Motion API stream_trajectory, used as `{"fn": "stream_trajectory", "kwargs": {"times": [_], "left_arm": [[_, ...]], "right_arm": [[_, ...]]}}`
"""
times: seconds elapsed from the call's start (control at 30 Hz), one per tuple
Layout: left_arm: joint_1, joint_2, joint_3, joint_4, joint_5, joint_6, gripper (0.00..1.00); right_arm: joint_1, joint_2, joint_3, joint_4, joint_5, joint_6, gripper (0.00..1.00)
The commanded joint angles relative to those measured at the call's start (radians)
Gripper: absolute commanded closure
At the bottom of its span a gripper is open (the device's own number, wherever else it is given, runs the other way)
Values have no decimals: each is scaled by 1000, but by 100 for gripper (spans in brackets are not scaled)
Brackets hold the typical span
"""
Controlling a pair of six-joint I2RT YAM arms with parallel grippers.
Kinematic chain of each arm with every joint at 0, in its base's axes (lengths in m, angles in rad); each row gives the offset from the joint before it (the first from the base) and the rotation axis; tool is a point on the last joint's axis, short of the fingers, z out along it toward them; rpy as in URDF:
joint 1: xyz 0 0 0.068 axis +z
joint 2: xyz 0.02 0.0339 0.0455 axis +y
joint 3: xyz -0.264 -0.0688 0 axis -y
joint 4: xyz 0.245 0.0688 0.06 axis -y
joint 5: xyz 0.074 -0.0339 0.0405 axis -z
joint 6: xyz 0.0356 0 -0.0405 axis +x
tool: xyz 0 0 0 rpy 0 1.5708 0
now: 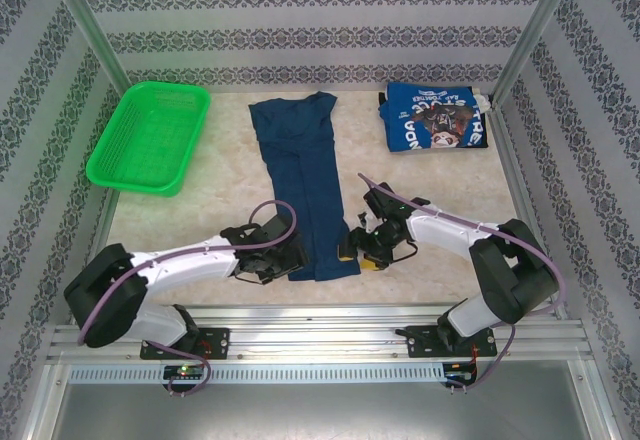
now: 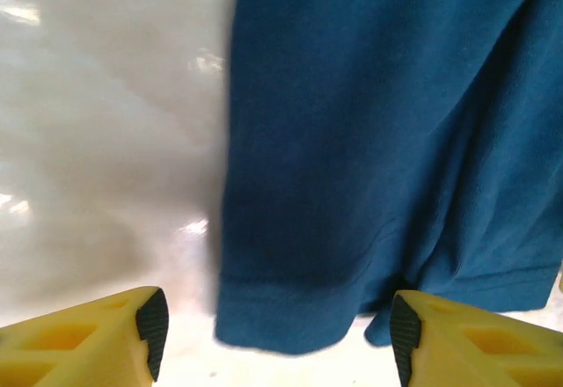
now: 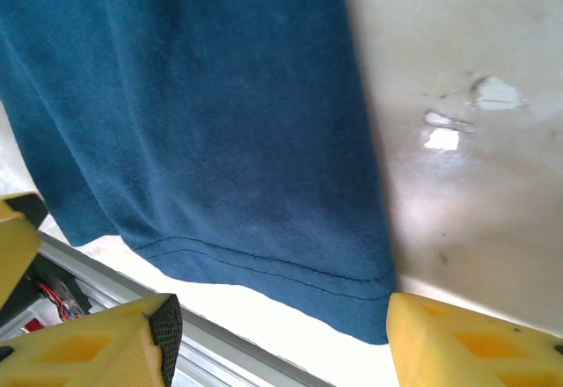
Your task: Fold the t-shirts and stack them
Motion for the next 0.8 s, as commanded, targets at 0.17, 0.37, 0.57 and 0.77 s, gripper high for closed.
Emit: {"fn": "stream_trajectory", "kwargs": {"times": [0.17, 0.37, 0.57, 0.77], "left_arm": [[-21, 78, -23, 195, -6, -64, 42], [-30, 104, -27, 198, -8, -66, 67], [-30, 54, -44, 159, -32, -67, 91], [-32, -9, -79, 176, -43, -72, 95]], "right_arm": [[25, 52, -22, 34, 27, 20, 40], [16, -6, -40, -19, 55, 23, 40], [2, -90, -1, -163, 105, -26, 38], [8, -60, -63, -55, 63, 5, 38]]}}
